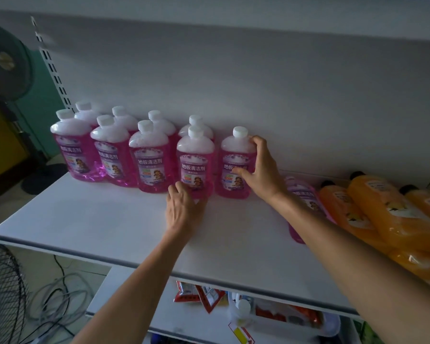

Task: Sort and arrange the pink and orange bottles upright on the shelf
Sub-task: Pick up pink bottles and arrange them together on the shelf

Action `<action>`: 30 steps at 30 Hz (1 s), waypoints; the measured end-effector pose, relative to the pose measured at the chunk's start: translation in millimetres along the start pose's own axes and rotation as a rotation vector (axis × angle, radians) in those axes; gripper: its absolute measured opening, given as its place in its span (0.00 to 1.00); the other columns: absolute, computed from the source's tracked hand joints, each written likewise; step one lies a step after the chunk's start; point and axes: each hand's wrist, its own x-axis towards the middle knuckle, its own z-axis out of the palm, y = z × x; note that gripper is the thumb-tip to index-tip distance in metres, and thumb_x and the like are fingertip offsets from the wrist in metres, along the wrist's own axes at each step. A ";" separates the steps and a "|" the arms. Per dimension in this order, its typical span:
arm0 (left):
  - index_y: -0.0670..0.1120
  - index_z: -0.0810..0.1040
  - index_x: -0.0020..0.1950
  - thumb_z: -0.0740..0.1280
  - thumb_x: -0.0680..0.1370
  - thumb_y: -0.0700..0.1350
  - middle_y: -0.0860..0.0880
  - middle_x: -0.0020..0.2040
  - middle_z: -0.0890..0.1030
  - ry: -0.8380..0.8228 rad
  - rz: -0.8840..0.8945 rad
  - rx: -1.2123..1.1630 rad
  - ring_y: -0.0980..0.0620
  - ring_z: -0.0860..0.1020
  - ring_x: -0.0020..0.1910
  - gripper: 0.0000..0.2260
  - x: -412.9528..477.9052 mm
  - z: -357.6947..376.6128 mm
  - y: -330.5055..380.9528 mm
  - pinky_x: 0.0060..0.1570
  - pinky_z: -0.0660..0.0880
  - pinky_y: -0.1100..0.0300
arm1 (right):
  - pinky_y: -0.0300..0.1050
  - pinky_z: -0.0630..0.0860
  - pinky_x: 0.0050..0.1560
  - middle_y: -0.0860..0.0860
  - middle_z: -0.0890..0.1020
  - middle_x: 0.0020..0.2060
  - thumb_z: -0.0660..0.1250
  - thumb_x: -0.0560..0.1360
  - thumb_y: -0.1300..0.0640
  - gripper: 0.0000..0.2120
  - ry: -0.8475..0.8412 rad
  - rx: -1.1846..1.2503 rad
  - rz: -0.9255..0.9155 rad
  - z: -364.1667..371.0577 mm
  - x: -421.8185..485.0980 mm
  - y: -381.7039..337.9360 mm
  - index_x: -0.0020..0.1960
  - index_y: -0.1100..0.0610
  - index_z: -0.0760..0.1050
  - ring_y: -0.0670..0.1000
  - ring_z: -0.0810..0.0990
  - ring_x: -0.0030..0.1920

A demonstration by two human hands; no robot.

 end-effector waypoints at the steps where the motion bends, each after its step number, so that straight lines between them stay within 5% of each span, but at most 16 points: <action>1: 0.39 0.63 0.58 0.64 0.75 0.49 0.40 0.56 0.69 0.009 0.001 -0.003 0.40 0.69 0.57 0.19 1.2 0.8 -2.0 0.53 0.69 0.46 | 0.40 0.66 0.61 0.61 0.71 0.62 0.76 0.67 0.63 0.34 0.010 -0.018 -0.003 2.8 1.8 -0.1 0.66 0.67 0.62 0.58 0.72 0.61; 4: 0.39 0.66 0.54 0.60 0.76 0.40 0.40 0.52 0.72 0.075 0.010 -0.032 0.39 0.72 0.51 0.09 1.1 2.3 -4.8 0.47 0.70 0.47 | 0.31 0.60 0.58 0.64 0.69 0.61 0.76 0.65 0.64 0.34 0.044 -0.071 -0.019 7.1 6.7 1.8 0.66 0.68 0.64 0.60 0.70 0.61; 10: 0.45 0.73 0.45 0.64 0.73 0.42 0.51 0.44 0.77 0.011 0.274 0.022 0.48 0.76 0.40 0.03 -8.5 6.1 2.7 0.35 0.68 0.59 | 0.50 0.71 0.51 0.58 0.67 0.61 0.76 0.67 0.54 0.36 0.035 -0.226 0.113 12.8 15.5 -9.4 0.69 0.56 0.62 0.57 0.66 0.63; 16: 0.48 0.76 0.58 0.64 0.72 0.39 0.49 0.50 0.78 -0.243 0.454 -0.055 0.50 0.79 0.43 0.15 -13.5 12.7 11.1 0.42 0.77 0.53 | 0.53 0.72 0.49 0.56 0.67 0.63 0.73 0.70 0.51 0.34 -0.008 -0.284 0.212 12.3 21.9 -13.3 0.70 0.54 0.59 0.59 0.72 0.61; 22: 0.42 0.72 0.63 0.63 0.74 0.37 0.45 0.55 0.78 -0.334 0.478 -0.036 0.46 0.79 0.45 0.17 -6.7 13.2 20.5 0.46 0.77 0.50 | 0.50 0.74 0.55 0.55 0.76 0.57 0.71 0.71 0.54 0.34 -0.148 -0.116 0.286 -12.7 21.8 -15.2 0.72 0.52 0.58 0.56 0.77 0.55; 30: 0.49 0.72 0.64 0.66 0.74 0.45 0.48 0.56 0.78 -0.498 0.478 -0.118 0.50 0.77 0.50 0.18 -27.3 38.8 41.3 0.50 0.75 0.58 | 0.48 0.69 0.56 0.60 0.75 0.61 0.61 0.78 0.48 0.22 -0.336 -0.664 0.378 -81.0 -38.3 27.9 0.65 0.61 0.68 0.60 0.72 0.62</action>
